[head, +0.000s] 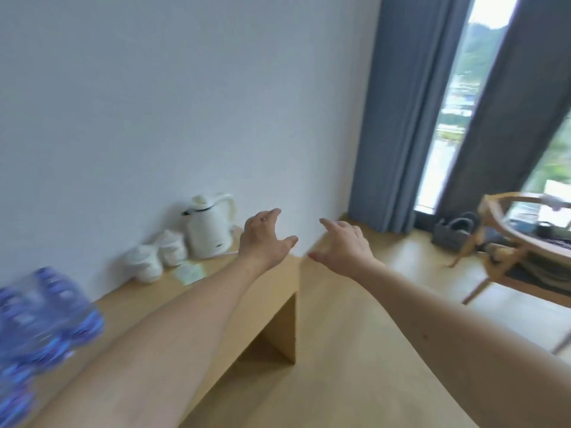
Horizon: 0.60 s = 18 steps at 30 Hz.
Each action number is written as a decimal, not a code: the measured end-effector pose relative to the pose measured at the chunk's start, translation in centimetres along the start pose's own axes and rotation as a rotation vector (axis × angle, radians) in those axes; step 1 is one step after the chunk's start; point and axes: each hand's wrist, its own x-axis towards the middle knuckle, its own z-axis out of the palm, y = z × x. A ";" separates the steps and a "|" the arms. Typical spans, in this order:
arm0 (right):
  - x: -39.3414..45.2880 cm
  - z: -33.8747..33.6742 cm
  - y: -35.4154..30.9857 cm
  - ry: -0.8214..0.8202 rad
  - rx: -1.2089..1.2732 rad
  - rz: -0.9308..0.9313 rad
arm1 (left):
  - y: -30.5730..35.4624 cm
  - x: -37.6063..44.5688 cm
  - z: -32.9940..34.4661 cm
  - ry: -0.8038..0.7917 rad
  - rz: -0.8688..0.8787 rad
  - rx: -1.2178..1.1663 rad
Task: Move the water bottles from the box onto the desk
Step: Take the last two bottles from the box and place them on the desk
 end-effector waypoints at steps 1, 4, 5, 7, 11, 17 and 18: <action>-0.1 -1.7 3.0 0.024 -0.008 0.045 | 3.1 1.0 2.1 -0.030 0.049 -0.017; -0.7 -6.4 11.2 0.089 -0.015 0.184 | 12.1 3.1 7.6 -0.114 0.191 -0.057; -1.0 -7.8 13.7 0.111 -0.021 0.231 | 15.0 3.8 9.3 -0.141 0.231 -0.074; -1.9 -10.4 18.6 0.149 -0.043 0.324 | 20.7 4.9 12.8 -0.193 0.304 -0.106; -4.2 -14.8 28.1 0.231 -0.062 0.526 | 31.2 5.6 20.0 -0.300 0.484 -0.155; -6.0 -19.6 40.9 0.347 -0.070 0.773 | 44.8 6.6 31.1 -0.425 0.726 -0.180; -6.0 -20.3 43.0 0.361 -0.074 0.810 | 46.8 6.9 32.9 -0.449 0.755 -0.180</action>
